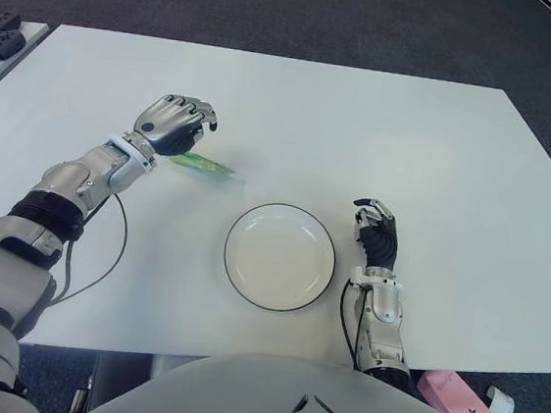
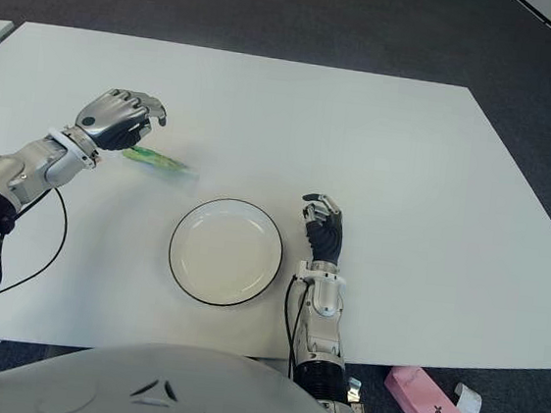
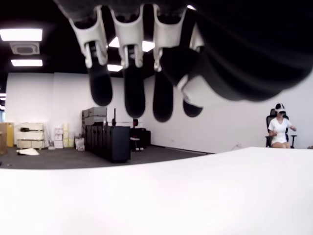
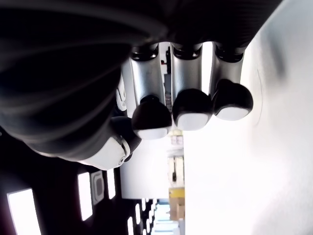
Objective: Put the toothpaste on the table into the plate.
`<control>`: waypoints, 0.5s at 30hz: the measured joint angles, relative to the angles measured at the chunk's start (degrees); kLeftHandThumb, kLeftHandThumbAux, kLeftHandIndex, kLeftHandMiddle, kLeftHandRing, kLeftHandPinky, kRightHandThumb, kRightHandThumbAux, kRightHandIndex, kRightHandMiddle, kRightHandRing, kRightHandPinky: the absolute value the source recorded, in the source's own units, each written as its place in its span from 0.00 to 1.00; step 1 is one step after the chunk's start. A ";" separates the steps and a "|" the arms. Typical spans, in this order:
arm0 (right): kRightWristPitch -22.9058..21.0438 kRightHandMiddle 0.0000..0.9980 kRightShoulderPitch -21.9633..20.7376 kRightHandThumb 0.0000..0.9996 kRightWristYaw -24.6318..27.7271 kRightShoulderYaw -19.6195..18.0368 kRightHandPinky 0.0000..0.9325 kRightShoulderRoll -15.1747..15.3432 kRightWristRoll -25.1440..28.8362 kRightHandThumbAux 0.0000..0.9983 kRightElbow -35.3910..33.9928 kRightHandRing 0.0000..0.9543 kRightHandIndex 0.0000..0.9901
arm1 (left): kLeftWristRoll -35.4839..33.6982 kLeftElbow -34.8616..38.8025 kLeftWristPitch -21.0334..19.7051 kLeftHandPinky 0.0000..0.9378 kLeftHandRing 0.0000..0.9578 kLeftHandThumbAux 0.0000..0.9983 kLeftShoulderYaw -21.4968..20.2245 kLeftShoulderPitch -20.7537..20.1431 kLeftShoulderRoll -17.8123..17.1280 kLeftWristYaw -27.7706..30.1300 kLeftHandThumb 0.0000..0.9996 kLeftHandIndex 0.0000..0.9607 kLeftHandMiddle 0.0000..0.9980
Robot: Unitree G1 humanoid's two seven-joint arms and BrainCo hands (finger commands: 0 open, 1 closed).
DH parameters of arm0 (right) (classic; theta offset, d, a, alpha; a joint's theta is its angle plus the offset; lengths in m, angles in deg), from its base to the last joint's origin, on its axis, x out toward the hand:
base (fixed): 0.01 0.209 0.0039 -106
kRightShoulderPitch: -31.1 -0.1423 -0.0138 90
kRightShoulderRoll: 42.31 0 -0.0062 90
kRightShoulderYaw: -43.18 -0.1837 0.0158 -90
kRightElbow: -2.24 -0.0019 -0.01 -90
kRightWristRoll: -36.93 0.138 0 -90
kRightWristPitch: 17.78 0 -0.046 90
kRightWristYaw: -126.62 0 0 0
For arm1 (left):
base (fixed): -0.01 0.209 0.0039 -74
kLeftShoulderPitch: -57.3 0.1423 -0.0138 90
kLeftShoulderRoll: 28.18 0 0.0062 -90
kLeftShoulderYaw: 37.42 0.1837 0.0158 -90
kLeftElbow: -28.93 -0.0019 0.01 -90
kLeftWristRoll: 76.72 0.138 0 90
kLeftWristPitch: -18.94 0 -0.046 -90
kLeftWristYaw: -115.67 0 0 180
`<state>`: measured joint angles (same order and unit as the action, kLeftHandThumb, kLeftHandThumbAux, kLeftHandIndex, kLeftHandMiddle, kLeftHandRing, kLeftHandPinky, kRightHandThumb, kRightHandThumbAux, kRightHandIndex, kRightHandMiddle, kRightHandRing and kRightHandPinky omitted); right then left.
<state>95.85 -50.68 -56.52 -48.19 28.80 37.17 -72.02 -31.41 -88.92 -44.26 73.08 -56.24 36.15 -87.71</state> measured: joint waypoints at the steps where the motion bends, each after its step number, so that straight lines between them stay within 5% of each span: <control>1: 0.00 0.90 -0.02 0.70 0.00 0.01 0.93 0.00 -0.02 0.73 0.05 0.92 0.44 | 0.00 0.94 -0.12 0.96 0.96 0.67 -0.31 0.29 0.03 0.00 0.85 0.44 0.55; 15: -0.04 0.89 -0.16 0.70 -0.17 0.07 0.92 -0.09 -0.32 0.73 0.23 0.91 0.44 | -0.20 10.61 -1.07 0.92 0.94 0.66 -3.80 3.22 1.96 0.27 0.86 0.43 0.55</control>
<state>95.81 -50.84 -56.69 -48.12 28.71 36.85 -71.79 -31.61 -78.30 -45.33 69.29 -53.02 38.11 -87.44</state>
